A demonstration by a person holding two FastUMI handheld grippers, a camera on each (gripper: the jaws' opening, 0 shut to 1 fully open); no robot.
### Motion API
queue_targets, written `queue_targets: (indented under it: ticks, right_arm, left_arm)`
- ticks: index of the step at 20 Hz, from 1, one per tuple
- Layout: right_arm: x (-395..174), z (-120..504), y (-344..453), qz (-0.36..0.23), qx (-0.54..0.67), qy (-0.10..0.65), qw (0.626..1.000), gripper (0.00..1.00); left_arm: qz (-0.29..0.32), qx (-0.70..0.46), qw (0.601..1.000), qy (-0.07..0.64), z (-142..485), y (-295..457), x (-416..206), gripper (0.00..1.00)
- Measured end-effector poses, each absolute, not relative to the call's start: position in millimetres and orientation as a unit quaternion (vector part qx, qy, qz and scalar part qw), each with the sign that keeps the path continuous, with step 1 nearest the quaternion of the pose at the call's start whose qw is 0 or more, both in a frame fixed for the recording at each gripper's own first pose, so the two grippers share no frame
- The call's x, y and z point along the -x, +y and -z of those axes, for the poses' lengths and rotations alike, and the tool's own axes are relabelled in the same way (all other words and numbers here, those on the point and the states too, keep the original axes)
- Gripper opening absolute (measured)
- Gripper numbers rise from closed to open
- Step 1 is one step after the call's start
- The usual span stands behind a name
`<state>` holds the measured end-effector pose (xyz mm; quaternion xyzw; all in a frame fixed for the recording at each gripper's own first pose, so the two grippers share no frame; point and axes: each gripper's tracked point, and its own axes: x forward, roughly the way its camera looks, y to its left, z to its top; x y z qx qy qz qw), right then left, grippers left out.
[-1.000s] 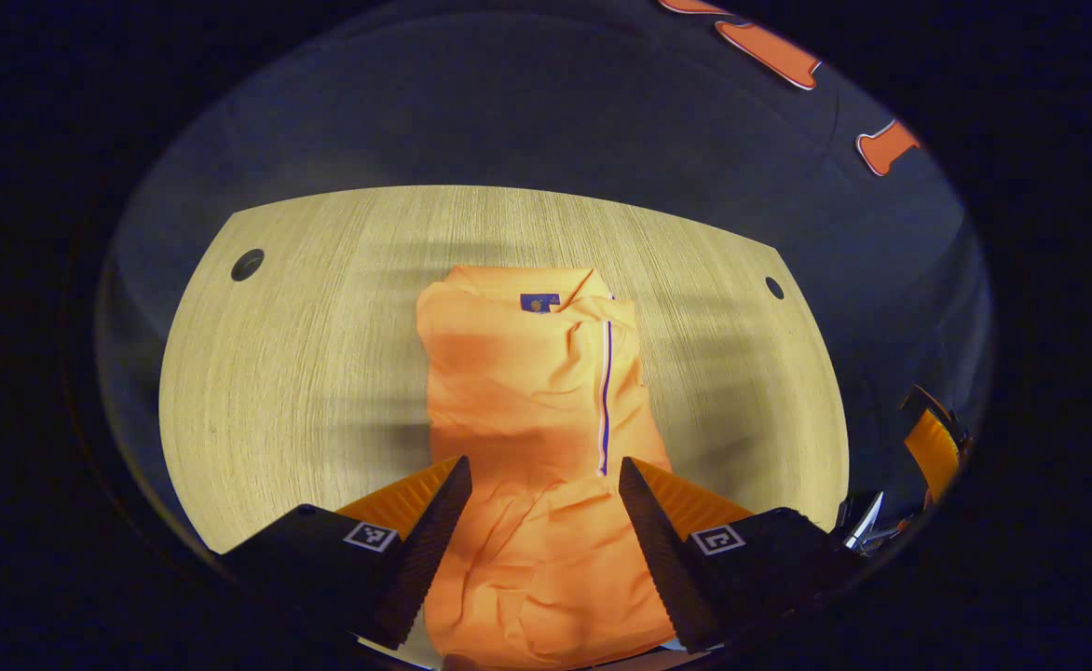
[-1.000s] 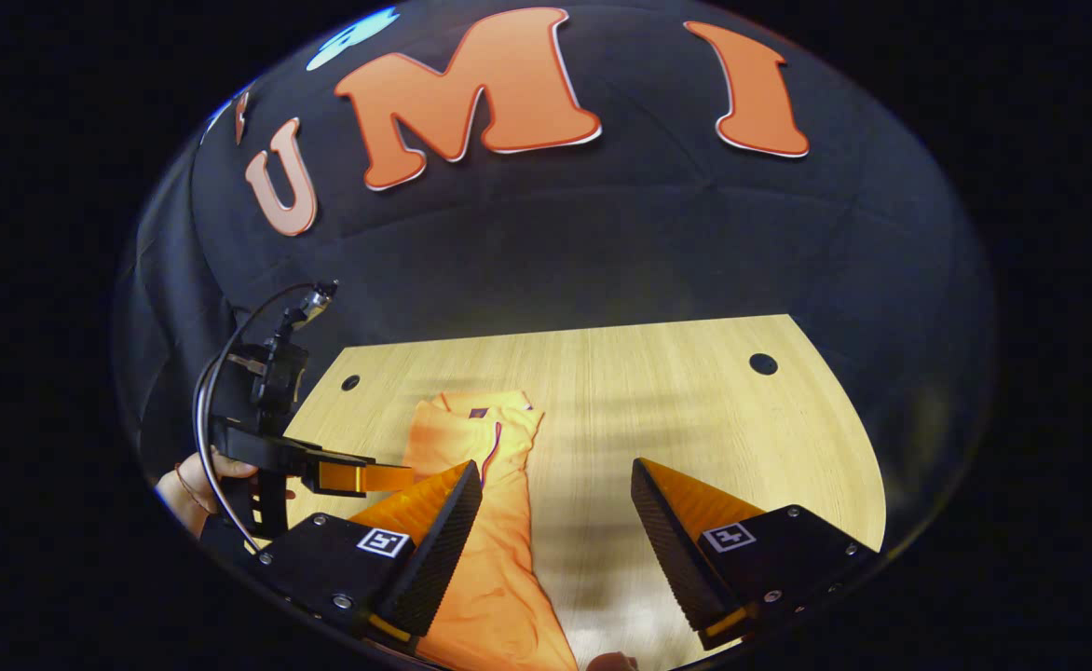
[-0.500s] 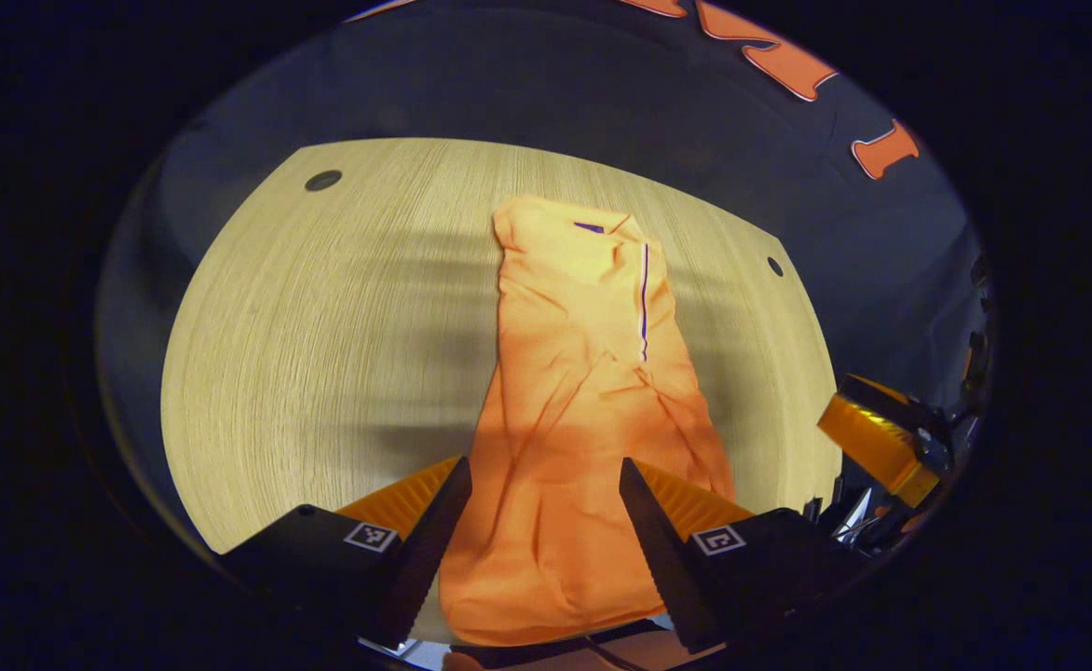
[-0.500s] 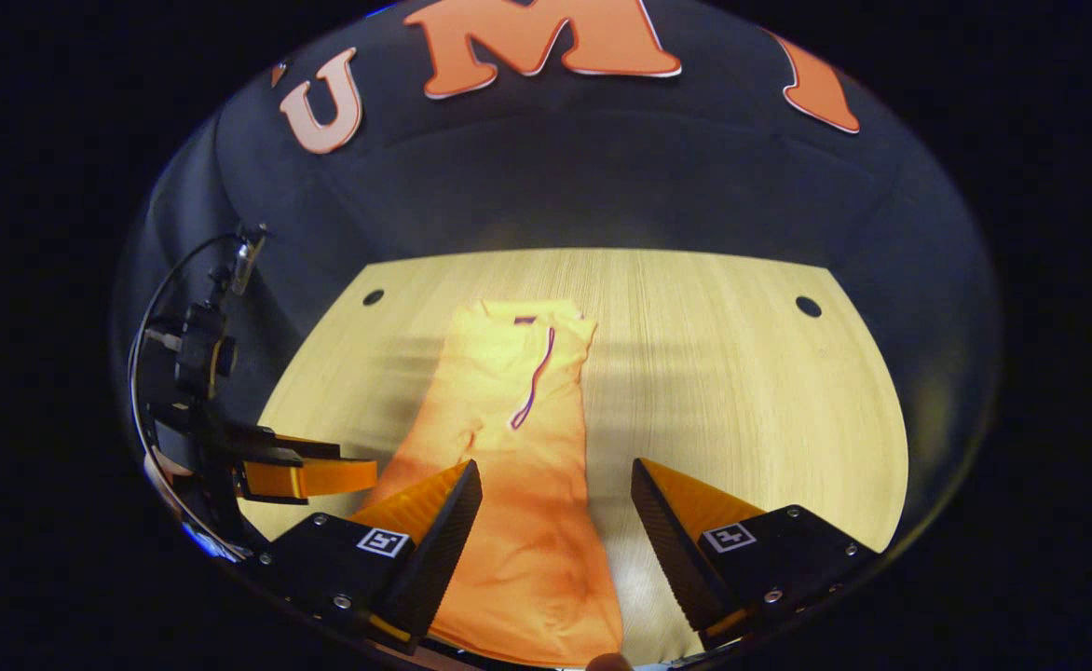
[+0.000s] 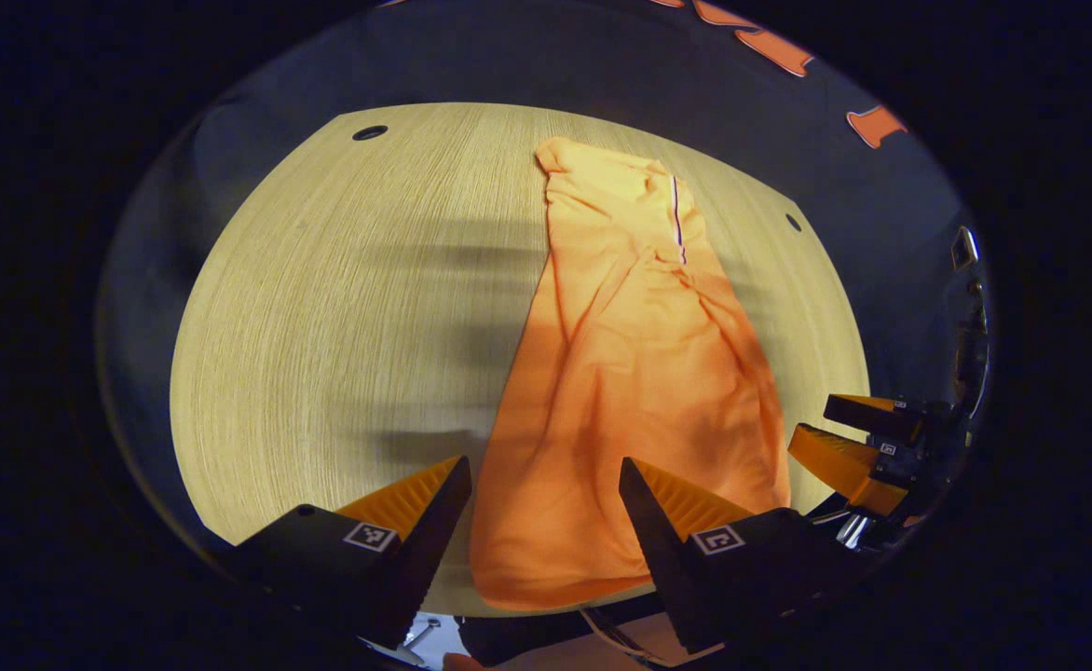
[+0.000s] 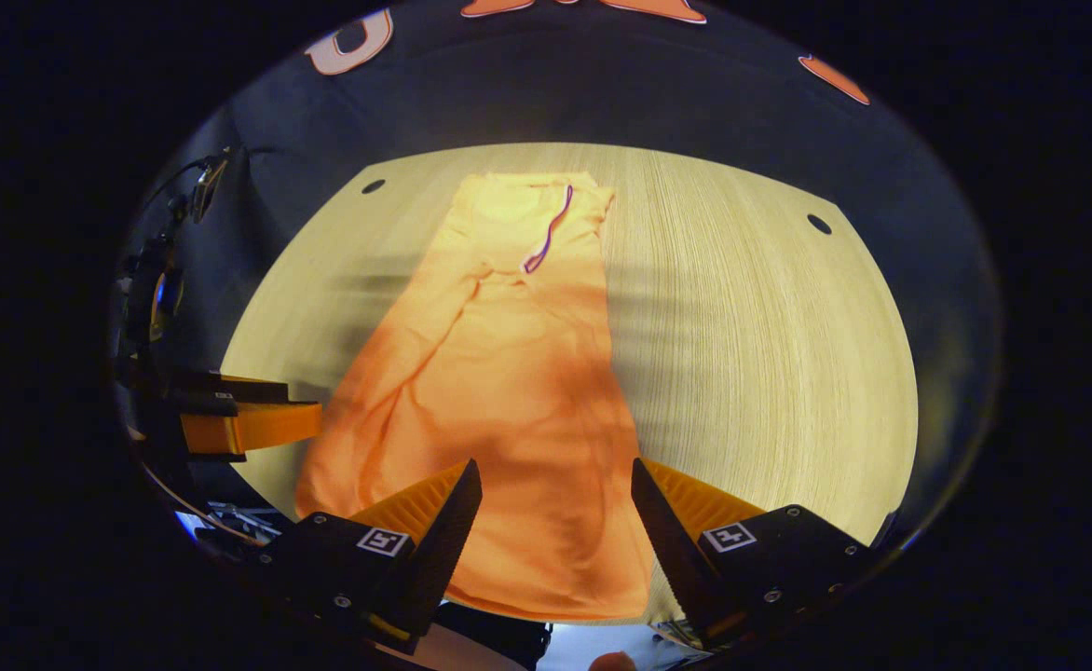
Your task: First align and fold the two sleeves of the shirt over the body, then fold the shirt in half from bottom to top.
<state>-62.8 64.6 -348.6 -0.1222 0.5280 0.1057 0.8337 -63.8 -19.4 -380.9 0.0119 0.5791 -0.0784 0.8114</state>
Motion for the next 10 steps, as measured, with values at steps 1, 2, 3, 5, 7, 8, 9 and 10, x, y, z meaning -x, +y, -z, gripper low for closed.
queue_targets:
  ticks: [1,2,3,5,7,8,9,10]
  right_arm:
    - [72.2,353.3,61.9,-0.103,0.125,0.537,0.828,0.99]
    - [80.2,358.6,56.0,-0.099,0.132,0.544,0.823,0.99]
    - [88.0,362.0,50.9,-0.096,0.140,0.551,0.817,0.99]
    - [103.6,369.1,39.3,-0.090,0.160,0.566,0.804,0.99]
    - [112.0,378.3,33.1,-0.084,0.160,0.579,0.795,0.99]
    - [120.4,381.8,29.4,-0.080,0.156,0.586,0.791,0.99]
    - [129.8,384.5,27.2,-0.076,0.151,0.594,0.786,0.99]
    - [138.6,387.6,23.4,-0.072,0.146,0.604,0.780,0.99]
  left_arm:
    - [0.079,-0.014,0.806,0.586,387.3,-20.7,74.6,0.99]
    - [0.079,-0.013,0.799,0.596,392.9,-23.1,85.6,0.98]
    - [0.079,-0.014,0.796,0.601,397.7,-25.7,95.2,0.99]
    - [0.078,-0.024,0.786,0.613,407.4,-26.6,112.8,0.99]
    - [0.070,-0.041,0.777,0.624,416.4,-22.1,124.8,0.98]
    - [0.066,-0.048,0.774,0.628,418.6,-19.9,133.0,0.99]
    - [0.065,-0.050,0.769,0.634,421.9,-19.9,140.4,0.99]
    - [0.065,-0.050,0.764,0.640,425.1,-21.8,148.3,0.99]
